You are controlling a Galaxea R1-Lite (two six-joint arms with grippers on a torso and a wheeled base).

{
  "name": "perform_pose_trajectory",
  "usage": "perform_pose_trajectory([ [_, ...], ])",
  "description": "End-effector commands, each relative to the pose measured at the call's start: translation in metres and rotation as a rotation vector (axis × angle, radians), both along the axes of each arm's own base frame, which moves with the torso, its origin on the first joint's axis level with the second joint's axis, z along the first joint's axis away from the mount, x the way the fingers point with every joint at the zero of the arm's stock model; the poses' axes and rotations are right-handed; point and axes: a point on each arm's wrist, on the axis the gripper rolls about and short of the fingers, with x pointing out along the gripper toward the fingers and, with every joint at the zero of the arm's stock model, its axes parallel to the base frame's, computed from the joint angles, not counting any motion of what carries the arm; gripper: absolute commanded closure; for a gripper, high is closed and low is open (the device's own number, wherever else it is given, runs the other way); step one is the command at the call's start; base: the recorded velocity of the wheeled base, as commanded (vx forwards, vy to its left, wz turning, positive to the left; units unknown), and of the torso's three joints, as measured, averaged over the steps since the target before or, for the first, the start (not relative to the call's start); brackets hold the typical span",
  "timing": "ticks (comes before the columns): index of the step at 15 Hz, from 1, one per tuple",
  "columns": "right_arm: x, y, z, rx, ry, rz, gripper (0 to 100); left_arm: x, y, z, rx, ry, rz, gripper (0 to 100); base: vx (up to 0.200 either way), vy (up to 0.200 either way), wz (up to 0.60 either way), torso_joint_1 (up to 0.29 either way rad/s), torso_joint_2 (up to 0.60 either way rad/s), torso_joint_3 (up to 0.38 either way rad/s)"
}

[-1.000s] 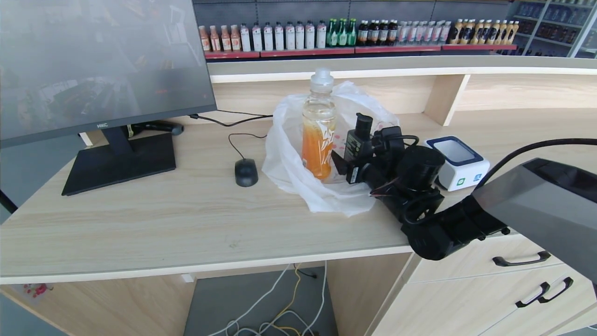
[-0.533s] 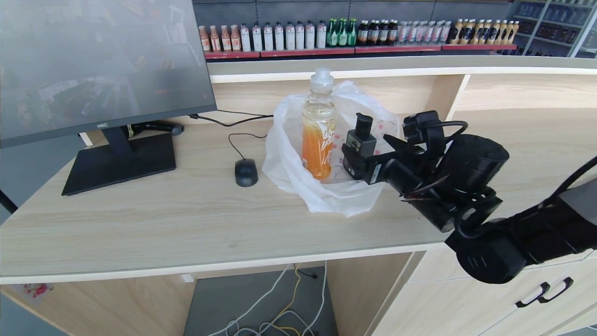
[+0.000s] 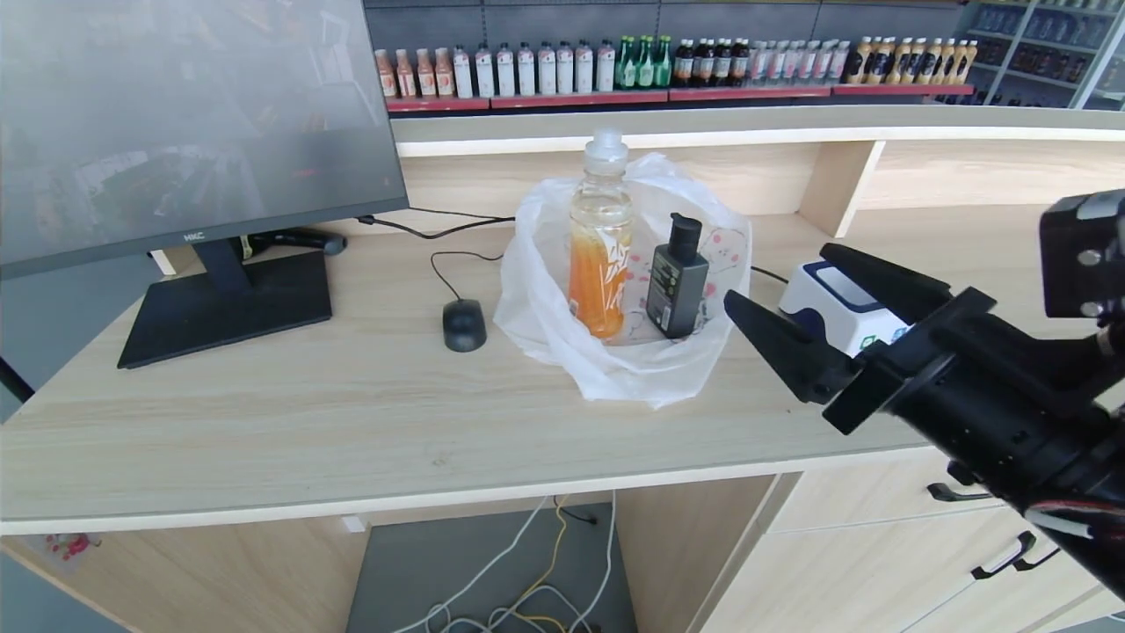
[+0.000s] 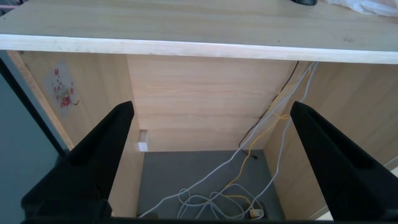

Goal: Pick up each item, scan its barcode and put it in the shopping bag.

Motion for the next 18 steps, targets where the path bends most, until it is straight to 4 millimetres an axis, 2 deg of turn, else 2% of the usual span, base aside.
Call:
perform_pose_trajectory([
  [1,-0.057,-0.044,-0.007,0.005,-0.055,-0.006,0,0.000,0.000,0.000,-0.001,0.000,0.001,0,0.000,0.000,0.00,0.000,0.00,0.000],
  [4,-0.107,-0.084,-0.043,-0.002,-0.049,0.003,0,0.000,0.000,0.000,-0.001,0.000,0.001,0,0.000,0.000,0.00,0.000,0.00,0.000],
  [6,-0.129,-0.101,-0.047,0.016,-0.048,0.010,0,0.000,0.000,0.000,-0.001,0.000,0.001,0,0.000,0.000,0.00,0.000,0.00,0.000],
  [8,-0.156,-0.123,-0.070,-0.025,0.008,0.012,0,0.000,0.000,0.000,-0.001,0.000,0.001,0,0.000,0.000,0.00,0.000,0.00,0.000],
  [10,-0.185,-0.146,-0.119,-0.104,0.120,0.014,0,0.000,0.000,0.000,-0.001,0.000,0.001,0,0.000,0.000,0.00,0.000,0.00,0.000],
  [11,-0.194,-0.153,-0.144,-0.179,0.263,0.023,0,0.000,0.000,0.000,-0.001,0.000,-0.001,0,0.000,0.000,0.00,0.000,0.00,0.000],
  [15,-0.193,-0.152,-0.142,-0.143,0.238,0.005,0,0.000,0.000,0.000,-0.001,0.000,-0.001,0,0.000,0.000,0.00,0.000,0.00,0.000],
  [16,-0.191,-0.149,-0.140,-0.161,0.282,-0.058,0,0.000,0.000,0.000,-0.001,0.000,-0.001,0,0.000,0.000,0.00,0.000,0.00,0.000],
  [18,-0.188,-0.142,-0.139,-0.175,0.357,-0.332,0,0.000,0.000,0.000,0.007,0.000,-0.001,0,0.000,0.000,0.00,0.000,0.00,0.000],
])
